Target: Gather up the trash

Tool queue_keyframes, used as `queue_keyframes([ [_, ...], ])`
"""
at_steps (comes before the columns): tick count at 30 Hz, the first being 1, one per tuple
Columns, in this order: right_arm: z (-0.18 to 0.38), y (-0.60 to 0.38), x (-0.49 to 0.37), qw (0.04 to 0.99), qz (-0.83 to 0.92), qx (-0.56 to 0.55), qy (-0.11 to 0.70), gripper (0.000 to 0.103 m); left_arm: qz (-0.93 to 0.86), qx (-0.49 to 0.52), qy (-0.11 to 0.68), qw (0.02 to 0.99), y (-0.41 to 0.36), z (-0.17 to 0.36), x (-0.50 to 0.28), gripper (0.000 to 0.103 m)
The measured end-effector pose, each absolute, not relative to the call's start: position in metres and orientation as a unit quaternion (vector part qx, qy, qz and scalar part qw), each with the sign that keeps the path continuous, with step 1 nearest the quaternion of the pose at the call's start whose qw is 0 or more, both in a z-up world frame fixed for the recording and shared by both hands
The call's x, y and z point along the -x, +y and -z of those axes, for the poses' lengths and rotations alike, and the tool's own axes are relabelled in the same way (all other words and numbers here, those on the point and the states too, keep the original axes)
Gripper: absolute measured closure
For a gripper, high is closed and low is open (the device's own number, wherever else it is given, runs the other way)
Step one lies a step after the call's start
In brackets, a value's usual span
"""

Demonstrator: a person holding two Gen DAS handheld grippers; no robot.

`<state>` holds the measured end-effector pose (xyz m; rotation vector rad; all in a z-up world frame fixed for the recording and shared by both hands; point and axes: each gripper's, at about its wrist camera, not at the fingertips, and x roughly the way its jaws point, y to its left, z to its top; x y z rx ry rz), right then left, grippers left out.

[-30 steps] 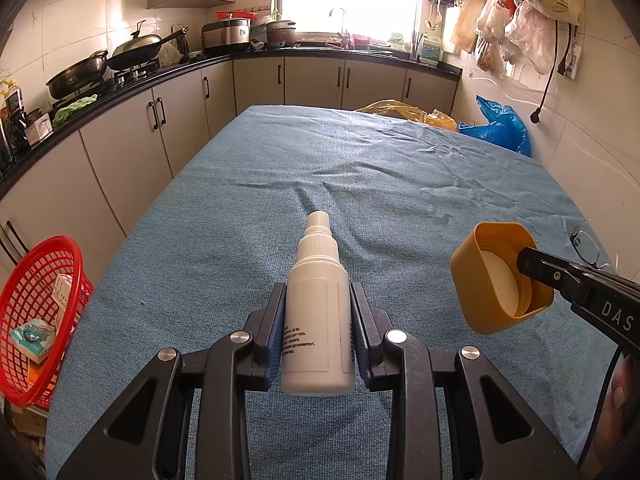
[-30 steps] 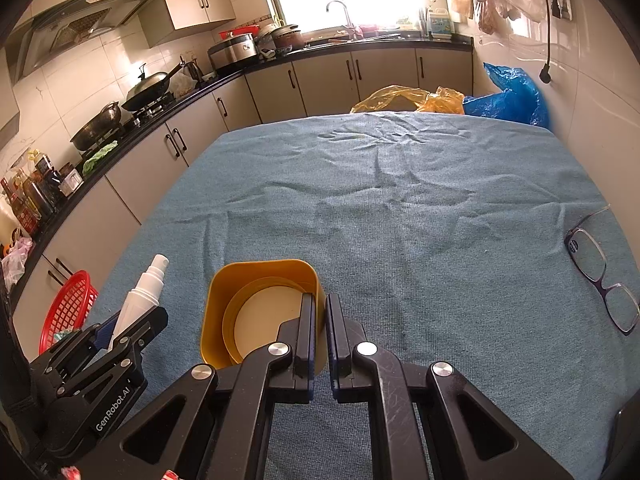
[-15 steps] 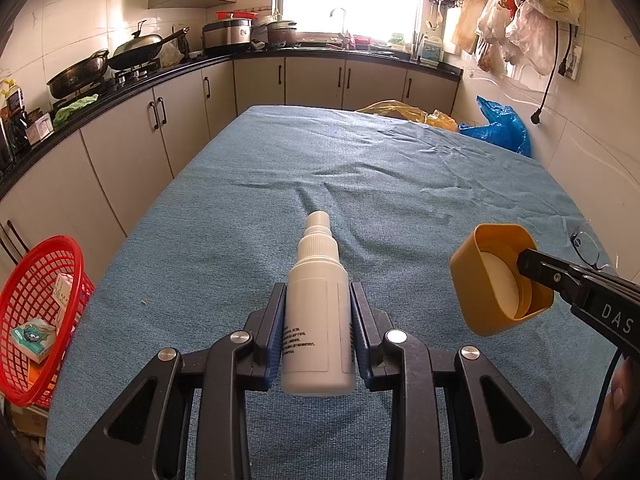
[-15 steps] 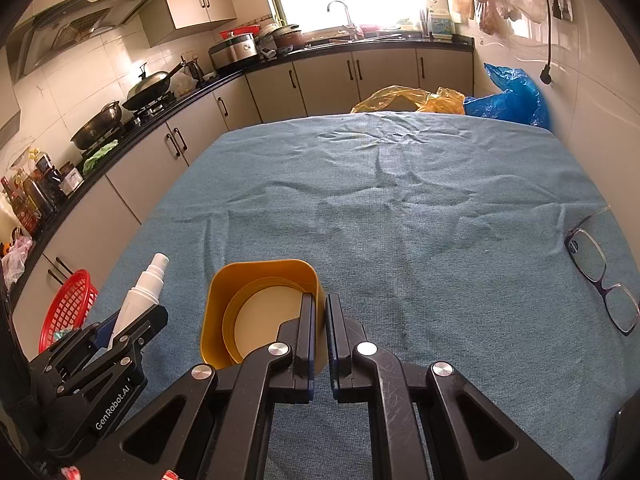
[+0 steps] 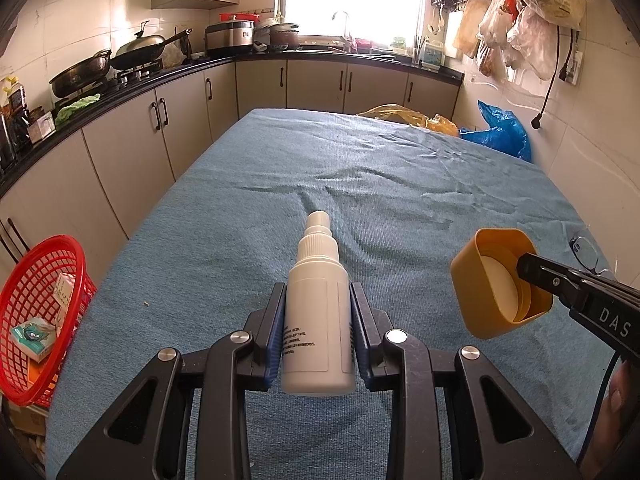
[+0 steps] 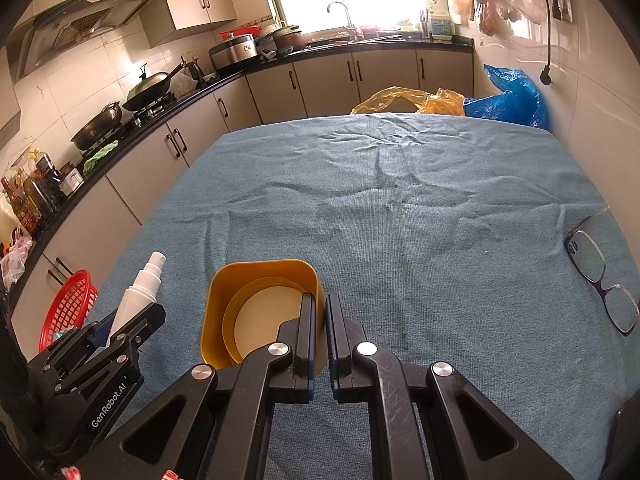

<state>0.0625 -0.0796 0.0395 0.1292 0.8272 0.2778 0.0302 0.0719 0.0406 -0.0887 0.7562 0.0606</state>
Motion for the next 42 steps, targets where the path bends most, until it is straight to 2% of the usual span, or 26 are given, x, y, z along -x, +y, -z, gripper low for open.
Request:
queue_keyframes([
  [29, -0.043, -0.078, -0.062, 0.906, -0.135, -0.061, 0.395, 0.097, -0.029, 0.054, 0.367, 0.928, 0.072, -0.044, -0.029, 0.074],
  [42, -0.048, -0.043, -0.05, 0.897, -0.175, -0.045, 0.403, 0.097, -0.038, 0.087, 0.359, 0.929, 0.111, -0.059, 0.006, 0.074],
])
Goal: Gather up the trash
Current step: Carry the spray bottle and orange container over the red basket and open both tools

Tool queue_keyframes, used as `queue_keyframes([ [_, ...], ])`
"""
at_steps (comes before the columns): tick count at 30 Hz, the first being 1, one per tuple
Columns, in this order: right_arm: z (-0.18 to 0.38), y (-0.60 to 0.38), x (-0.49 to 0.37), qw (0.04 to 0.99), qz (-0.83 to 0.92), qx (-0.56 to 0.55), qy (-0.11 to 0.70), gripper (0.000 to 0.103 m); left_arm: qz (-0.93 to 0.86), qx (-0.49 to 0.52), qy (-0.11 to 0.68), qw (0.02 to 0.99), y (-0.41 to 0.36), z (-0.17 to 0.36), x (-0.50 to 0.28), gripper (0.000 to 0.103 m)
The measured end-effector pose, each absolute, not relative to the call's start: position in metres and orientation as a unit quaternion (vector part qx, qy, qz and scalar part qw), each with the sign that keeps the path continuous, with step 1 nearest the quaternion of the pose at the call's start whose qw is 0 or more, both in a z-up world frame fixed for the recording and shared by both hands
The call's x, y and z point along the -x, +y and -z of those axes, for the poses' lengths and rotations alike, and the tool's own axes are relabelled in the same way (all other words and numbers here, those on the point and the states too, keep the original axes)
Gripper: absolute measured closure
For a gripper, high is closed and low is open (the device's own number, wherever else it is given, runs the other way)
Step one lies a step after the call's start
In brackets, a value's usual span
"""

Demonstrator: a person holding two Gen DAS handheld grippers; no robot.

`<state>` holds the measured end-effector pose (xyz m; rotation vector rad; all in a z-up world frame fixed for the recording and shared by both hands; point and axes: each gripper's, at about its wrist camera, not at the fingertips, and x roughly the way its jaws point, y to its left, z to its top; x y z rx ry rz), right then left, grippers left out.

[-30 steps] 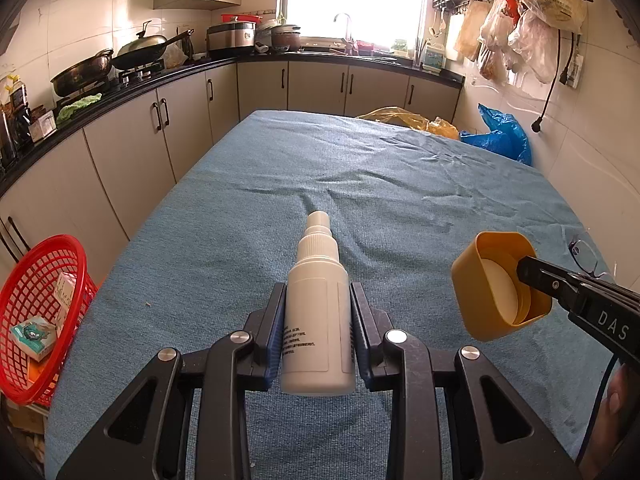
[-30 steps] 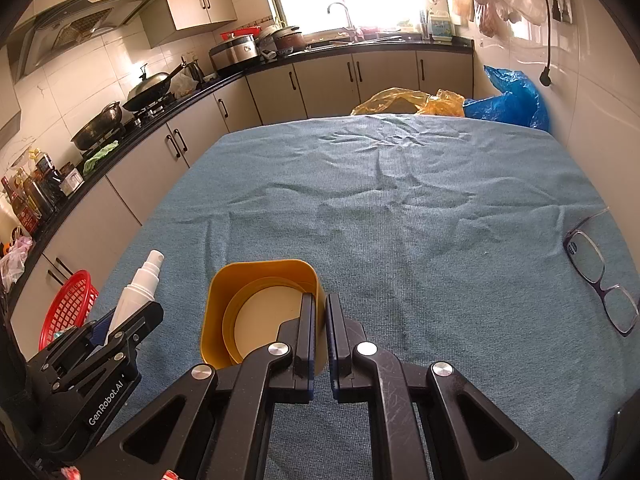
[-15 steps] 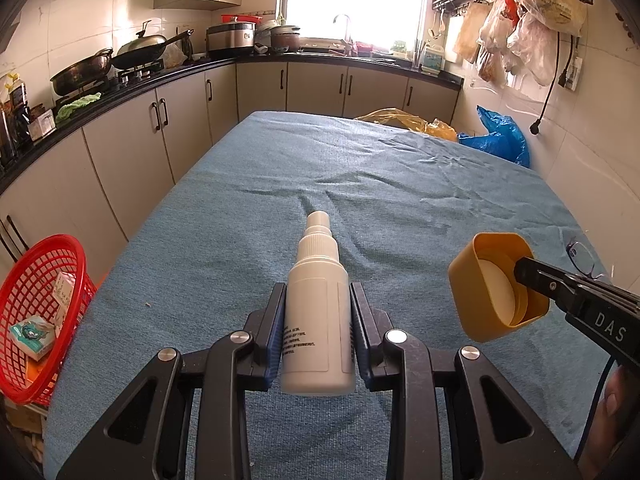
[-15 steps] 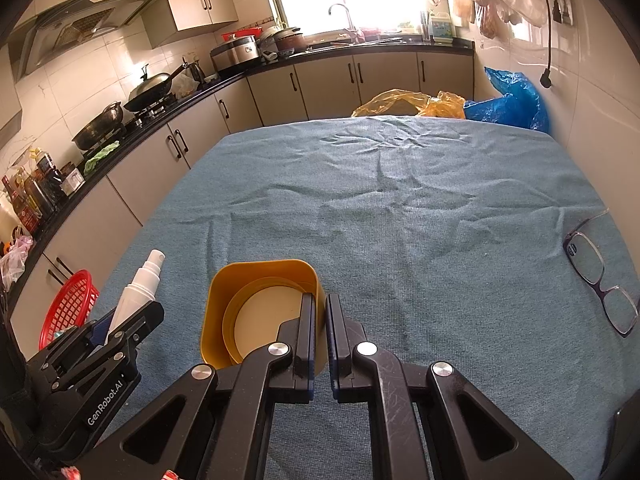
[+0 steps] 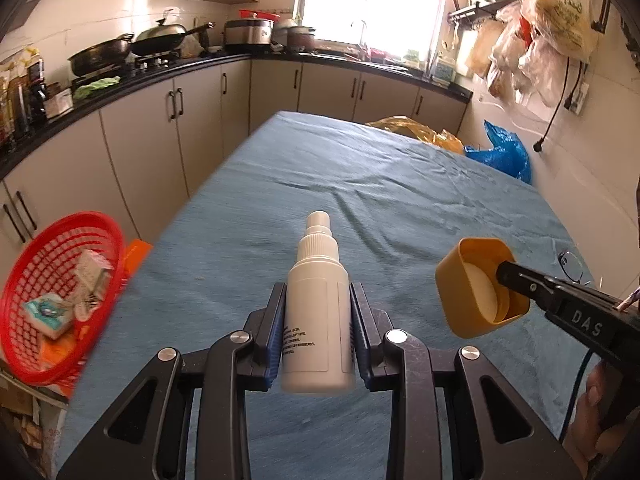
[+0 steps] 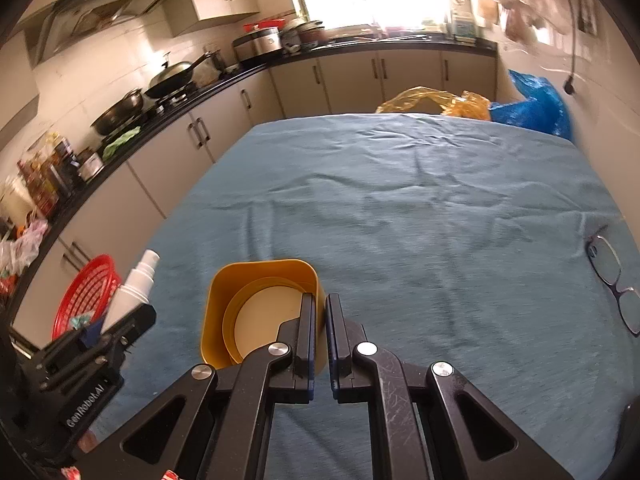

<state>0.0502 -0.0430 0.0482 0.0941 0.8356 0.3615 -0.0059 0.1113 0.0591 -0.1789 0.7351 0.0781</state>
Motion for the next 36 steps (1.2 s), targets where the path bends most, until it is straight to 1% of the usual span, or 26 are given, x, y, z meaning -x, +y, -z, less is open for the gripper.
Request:
queue_keyframes([
  [7, -0.055, 0.004, -0.038, 0.886, -0.213, -0.032, 0.411, 0.097, -0.07, 0.118, 0.335, 0.932, 0.166, -0.076, 0.039, 0.074],
  [13, -0.064, 0.075, -0.024, 0.872, -0.265, 0.002, 0.411, 0.097, -0.113, 0.143, 0.325, 0.928, 0.227, -0.08, 0.066, 0.074],
  [18, -0.074, 0.136, -0.018, 0.863, -0.302, 0.025, 0.404, 0.097, -0.152, 0.162, 0.329, 0.918, 0.281, -0.073, 0.083, 0.074],
  [24, -0.071, 0.208, -0.02, 0.85, -0.332, 0.048, 0.405, 0.097, -0.182, 0.186, 0.337, 0.905, 0.33, -0.058, 0.091, 0.074],
  [26, -0.067, 0.228, -0.026, 0.845, -0.339, 0.046, 0.41, 0.094, -0.192, 0.189, 0.338, 0.902, 0.34, -0.053, 0.089, 0.074],
  [27, -0.066, 0.237, -0.028, 0.843, -0.342, 0.046, 0.412, 0.09, -0.195, 0.188, 0.34, 0.9, 0.343, -0.05, 0.089, 0.069],
  [28, -0.063, 0.245, -0.031, 0.842, -0.341, 0.049, 0.414, 0.074, -0.195, 0.188, 0.342, 0.9, 0.346, -0.048, 0.088, 0.065],
  [29, -0.059, 0.251, -0.034, 0.841, -0.337, 0.055, 0.42, 0.068, -0.195, 0.188, 0.342, 0.9, 0.348, -0.047, 0.089, 0.052],
  [30, -0.056, 0.253, -0.035, 0.839, -0.339, 0.054, 0.422, 0.065, -0.199, 0.189, 0.339, 0.9, 0.35, -0.045, 0.092, 0.041],
  [31, -0.055, 0.249, -0.034, 0.839, -0.343, 0.046, 0.42, 0.065, -0.204, 0.192, 0.334, 0.9, 0.35, -0.044, 0.095, 0.038],
  [35, -0.061, 0.226, -0.026, 0.849, -0.339, 0.042, 0.402, 0.065, -0.219, 0.18, 0.317, 0.905, 0.336, -0.049, 0.108, 0.038],
  [36, -0.064, 0.214, -0.022, 0.855, -0.335, 0.039, 0.395, 0.06, -0.219, 0.178, 0.312, 0.907, 0.33, -0.052, 0.111, 0.037],
])
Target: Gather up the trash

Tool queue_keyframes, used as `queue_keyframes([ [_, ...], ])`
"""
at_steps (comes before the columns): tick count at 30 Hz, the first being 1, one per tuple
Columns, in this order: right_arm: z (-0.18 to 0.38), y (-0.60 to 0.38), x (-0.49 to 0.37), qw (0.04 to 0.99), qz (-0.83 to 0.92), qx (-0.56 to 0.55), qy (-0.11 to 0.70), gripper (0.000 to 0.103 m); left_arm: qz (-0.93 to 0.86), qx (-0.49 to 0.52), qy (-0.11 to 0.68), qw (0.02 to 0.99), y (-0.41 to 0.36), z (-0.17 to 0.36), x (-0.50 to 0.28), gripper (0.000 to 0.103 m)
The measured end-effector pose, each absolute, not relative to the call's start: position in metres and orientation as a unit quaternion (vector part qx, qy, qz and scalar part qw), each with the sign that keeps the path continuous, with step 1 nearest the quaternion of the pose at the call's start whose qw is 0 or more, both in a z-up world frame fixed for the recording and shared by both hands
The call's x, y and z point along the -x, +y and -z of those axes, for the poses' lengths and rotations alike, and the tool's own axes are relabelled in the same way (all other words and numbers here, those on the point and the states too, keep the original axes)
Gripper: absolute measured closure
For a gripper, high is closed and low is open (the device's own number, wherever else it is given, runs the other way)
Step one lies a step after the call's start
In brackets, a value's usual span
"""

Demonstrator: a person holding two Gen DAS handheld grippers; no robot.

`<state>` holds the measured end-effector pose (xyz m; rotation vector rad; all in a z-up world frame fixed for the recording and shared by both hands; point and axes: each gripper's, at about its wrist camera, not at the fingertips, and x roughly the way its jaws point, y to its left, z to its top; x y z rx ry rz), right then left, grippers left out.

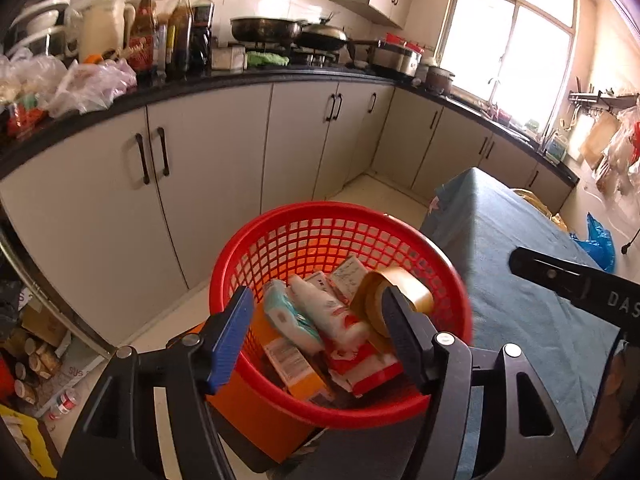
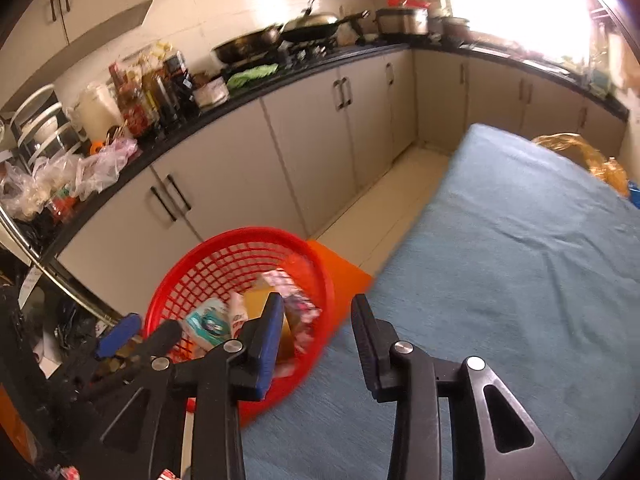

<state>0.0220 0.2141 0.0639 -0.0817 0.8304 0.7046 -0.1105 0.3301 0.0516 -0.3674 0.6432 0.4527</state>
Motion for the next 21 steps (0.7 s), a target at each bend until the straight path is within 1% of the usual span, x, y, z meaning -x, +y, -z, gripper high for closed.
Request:
queue_keyframes([
  [1, -0.066, 0.205, -0.018, 0.858, -0.332, 0.038, 0.39, 0.051, -0.215, 0.175, 0.304, 0.911, 0.318, -0.055, 0.115, 0.034],
  [3, -0.069, 0.18, -0.007, 0.87, -0.317, 0.033, 0.377, 0.044, -0.209, 0.166, 0.296, 0.917, 0.298, -0.059, 0.118, 0.021],
  [6, -0.072, 0.142, 0.016, 0.885, -0.297, 0.037, 0.357, 0.042, -0.212, 0.141, 0.285, 0.924, 0.26, -0.064, 0.123, 0.018],
  [8, -0.073, 0.119, 0.033, 0.894, -0.285, 0.04, 0.344, 0.032, -0.206, 0.118, 0.285, 0.929, 0.233, -0.068, 0.127, 0.017],
  [9, -0.072, 0.108, 0.042, 0.899, -0.276, 0.043, 0.337, 0.028, -0.203, 0.11, 0.285, 0.93, 0.225, -0.069, 0.129, 0.014],
  [12, -0.072, 0.076, 0.066, 0.913, -0.253, 0.048, 0.317, 0.025, -0.204, 0.073, 0.279, 0.935, 0.195, -0.074, 0.138, 0.007],
  [14, -0.071, 0.057, 0.08, 0.917, -0.243, 0.046, 0.312, 0.024, -0.203, 0.058, 0.278, 0.937, 0.179, -0.076, 0.145, 0.005],
  [21, -0.074, 0.021, 0.115, 0.926, -0.228, 0.048, 0.297, 0.023, -0.199, 0.035, 0.299, 0.933, 0.151, -0.074, 0.157, 0.003],
])
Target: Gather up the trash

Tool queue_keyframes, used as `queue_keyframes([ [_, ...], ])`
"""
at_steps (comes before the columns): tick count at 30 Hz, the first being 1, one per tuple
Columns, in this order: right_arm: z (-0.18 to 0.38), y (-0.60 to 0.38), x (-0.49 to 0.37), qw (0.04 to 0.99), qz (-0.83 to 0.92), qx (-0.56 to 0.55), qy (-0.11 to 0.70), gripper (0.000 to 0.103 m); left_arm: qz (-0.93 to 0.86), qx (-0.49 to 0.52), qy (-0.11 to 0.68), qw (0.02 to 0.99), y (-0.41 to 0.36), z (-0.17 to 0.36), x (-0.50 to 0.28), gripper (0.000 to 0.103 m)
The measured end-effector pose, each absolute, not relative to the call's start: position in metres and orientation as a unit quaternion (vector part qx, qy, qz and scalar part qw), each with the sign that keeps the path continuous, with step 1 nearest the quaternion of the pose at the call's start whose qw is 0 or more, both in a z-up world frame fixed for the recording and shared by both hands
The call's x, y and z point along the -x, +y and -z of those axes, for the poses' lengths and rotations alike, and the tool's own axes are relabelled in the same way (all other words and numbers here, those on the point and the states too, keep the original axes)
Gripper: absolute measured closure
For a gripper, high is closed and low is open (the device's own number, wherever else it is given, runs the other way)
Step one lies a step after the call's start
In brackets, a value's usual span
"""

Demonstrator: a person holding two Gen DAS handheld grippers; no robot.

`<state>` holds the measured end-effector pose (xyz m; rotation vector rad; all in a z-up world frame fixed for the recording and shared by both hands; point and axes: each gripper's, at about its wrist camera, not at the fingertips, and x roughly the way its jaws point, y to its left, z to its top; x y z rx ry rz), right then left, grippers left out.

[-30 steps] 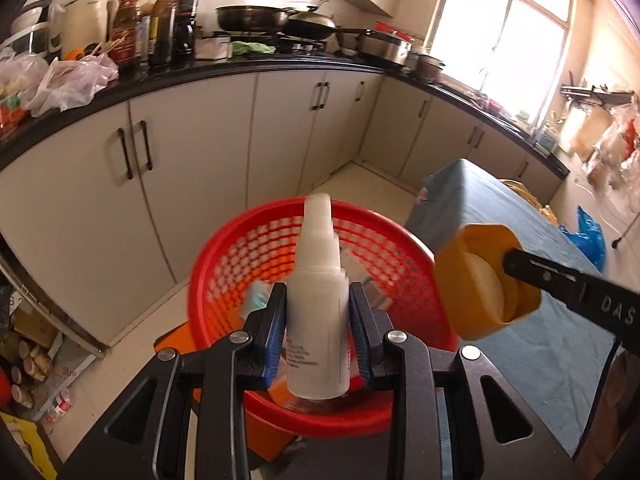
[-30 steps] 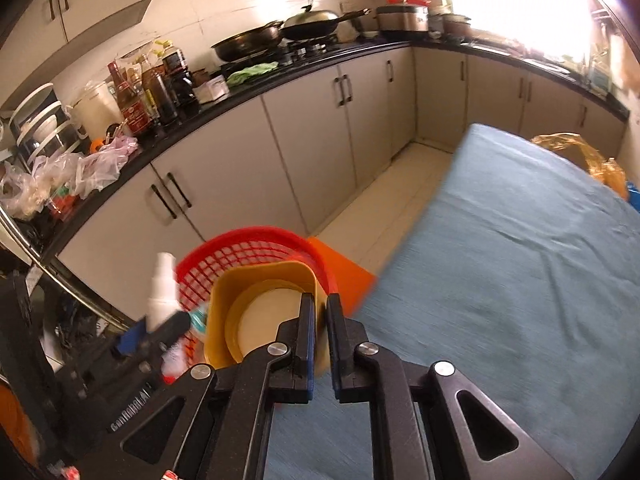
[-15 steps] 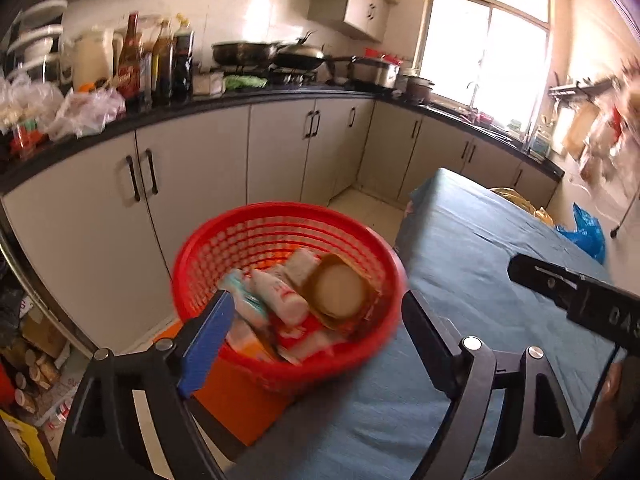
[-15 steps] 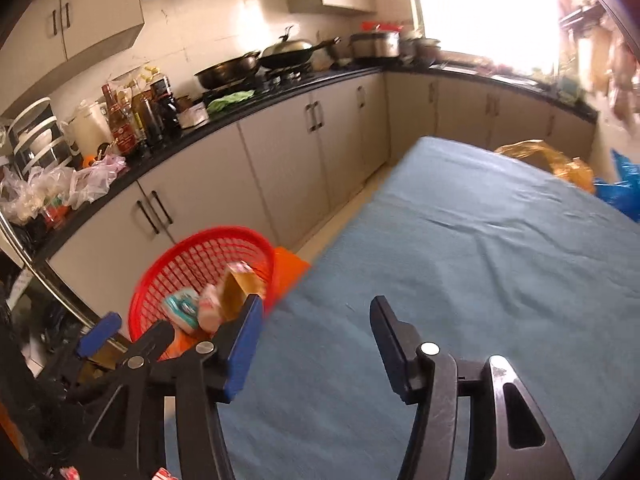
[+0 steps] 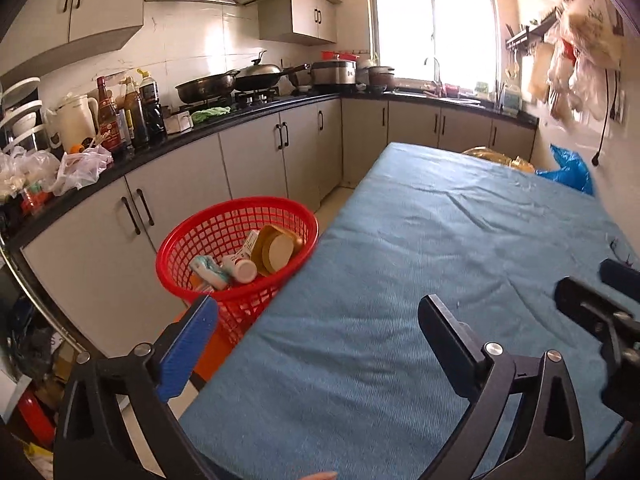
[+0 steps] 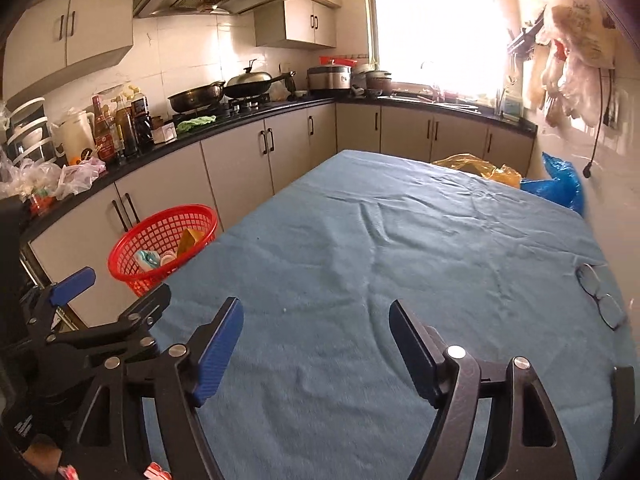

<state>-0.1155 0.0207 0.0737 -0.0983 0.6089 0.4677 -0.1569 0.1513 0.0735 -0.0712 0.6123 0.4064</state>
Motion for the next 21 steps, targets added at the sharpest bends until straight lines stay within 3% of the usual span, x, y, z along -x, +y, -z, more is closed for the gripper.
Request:
queue_keyframes([
  [21, -0.069, 0.041, 0.144, 0.924, -0.223, 0.081, 0.299, 0.021, -0.212, 0.041, 0.311, 0.926, 0.168, -0.062, 0.176, 0.003],
])
